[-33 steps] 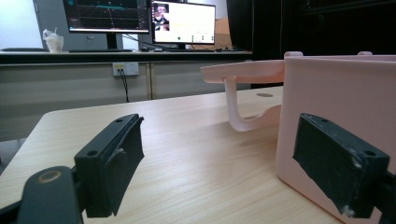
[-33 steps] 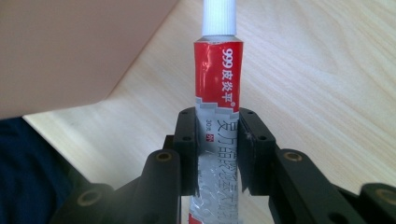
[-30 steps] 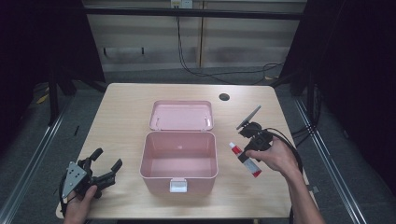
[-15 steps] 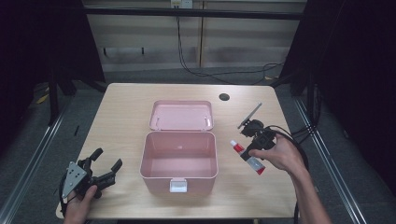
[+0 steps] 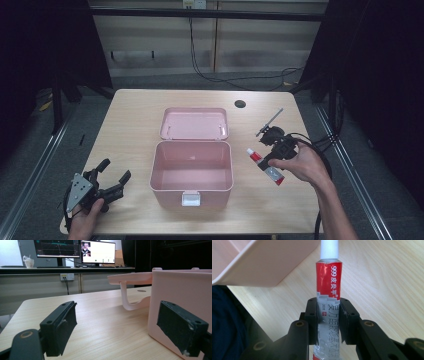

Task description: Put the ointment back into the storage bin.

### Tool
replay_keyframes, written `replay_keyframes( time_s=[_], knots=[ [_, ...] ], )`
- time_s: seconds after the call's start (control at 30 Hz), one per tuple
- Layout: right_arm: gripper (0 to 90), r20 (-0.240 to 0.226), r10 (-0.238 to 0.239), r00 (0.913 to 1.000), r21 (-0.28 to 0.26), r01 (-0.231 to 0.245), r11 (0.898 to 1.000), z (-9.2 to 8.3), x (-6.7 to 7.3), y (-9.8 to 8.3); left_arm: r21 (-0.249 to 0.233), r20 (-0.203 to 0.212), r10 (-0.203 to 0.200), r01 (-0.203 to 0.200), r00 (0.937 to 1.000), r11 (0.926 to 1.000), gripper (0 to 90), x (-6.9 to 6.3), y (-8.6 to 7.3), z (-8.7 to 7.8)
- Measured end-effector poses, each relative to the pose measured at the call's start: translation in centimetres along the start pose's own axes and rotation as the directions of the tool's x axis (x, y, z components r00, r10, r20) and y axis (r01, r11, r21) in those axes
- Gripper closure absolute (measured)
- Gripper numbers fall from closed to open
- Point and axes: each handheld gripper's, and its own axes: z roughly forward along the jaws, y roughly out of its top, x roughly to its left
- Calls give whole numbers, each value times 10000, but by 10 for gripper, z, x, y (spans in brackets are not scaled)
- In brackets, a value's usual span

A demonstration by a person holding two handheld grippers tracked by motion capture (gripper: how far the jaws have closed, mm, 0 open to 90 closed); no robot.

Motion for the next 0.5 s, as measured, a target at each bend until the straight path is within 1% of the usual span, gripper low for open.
replay_keyframes(
  time_s=[0.07,0.1,0.13,0.17,0.27,0.33,0.37,0.43,0.5],
  knots=[
    [716,30,-179,9998,-121,180,9998,-2,1,1,0,3,-1,1,10000,10000,157,0,0,0],
    [716,22,-130,9999,-81,131,9999,-3,3,2,-7,-5,5,-5,10000,10000,157,0,0,0],
    [716,80,-270,9996,-146,271,9995,-4,3,2,-7,-7,9,-9,10000,10000,157,0,0,0],
    [716,31,-292,9996,-204,293,9994,-5,4,2,-7,-7,6,-6,10000,10000,157,0,0,0],
    [716,5,-405,9992,-199,405,9990,-8,6,3,1,-1,2,-2,10000,10000,157,0,0,0],
    [716,-92,-559,9984,-202,557,9982,-10,8,4,0,1,2,-2,10000,10000,157,0,0,0],
    [716,-19,-655,9979,-219,654,9976,-12,9,4,1,-2,1,-1,10000,10000,157,0,0,0],
    [716,-22,-866,9962,-195,865,9961,-16,11,4,1,0,1,-1,10000,10000,157,0,0,0],
    [716,-56,-968,9953,-174,967,9952,-19,12,5,0,-2,3,-3,10000,10000,157,0,0,0]
  ],
)
